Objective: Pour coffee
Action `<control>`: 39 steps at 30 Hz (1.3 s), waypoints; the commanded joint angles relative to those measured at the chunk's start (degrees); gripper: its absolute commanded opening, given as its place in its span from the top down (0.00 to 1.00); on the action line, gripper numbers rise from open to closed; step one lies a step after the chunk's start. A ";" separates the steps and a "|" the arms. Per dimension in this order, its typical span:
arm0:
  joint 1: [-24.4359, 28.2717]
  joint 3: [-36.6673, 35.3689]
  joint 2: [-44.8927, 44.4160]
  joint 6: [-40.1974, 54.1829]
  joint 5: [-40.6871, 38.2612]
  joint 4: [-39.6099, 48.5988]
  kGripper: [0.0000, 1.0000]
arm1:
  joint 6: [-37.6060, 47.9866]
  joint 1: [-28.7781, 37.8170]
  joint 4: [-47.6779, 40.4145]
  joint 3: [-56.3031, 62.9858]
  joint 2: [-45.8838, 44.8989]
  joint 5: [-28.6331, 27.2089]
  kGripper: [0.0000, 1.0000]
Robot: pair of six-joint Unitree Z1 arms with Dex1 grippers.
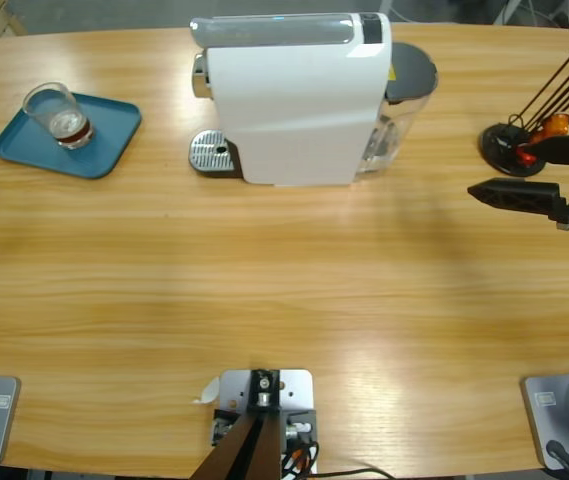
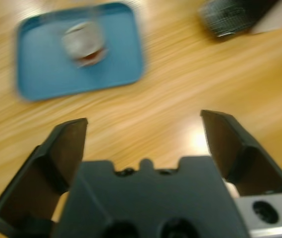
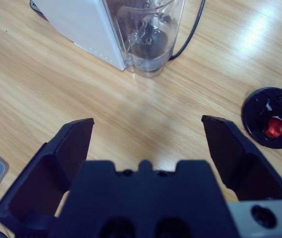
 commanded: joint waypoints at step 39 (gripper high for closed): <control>-33.96 -0.84 10.79 -18.13 11.52 -9.04 0.00 | -0.13 -0.53 -1.35 2.57 -1.20 -0.27 0.00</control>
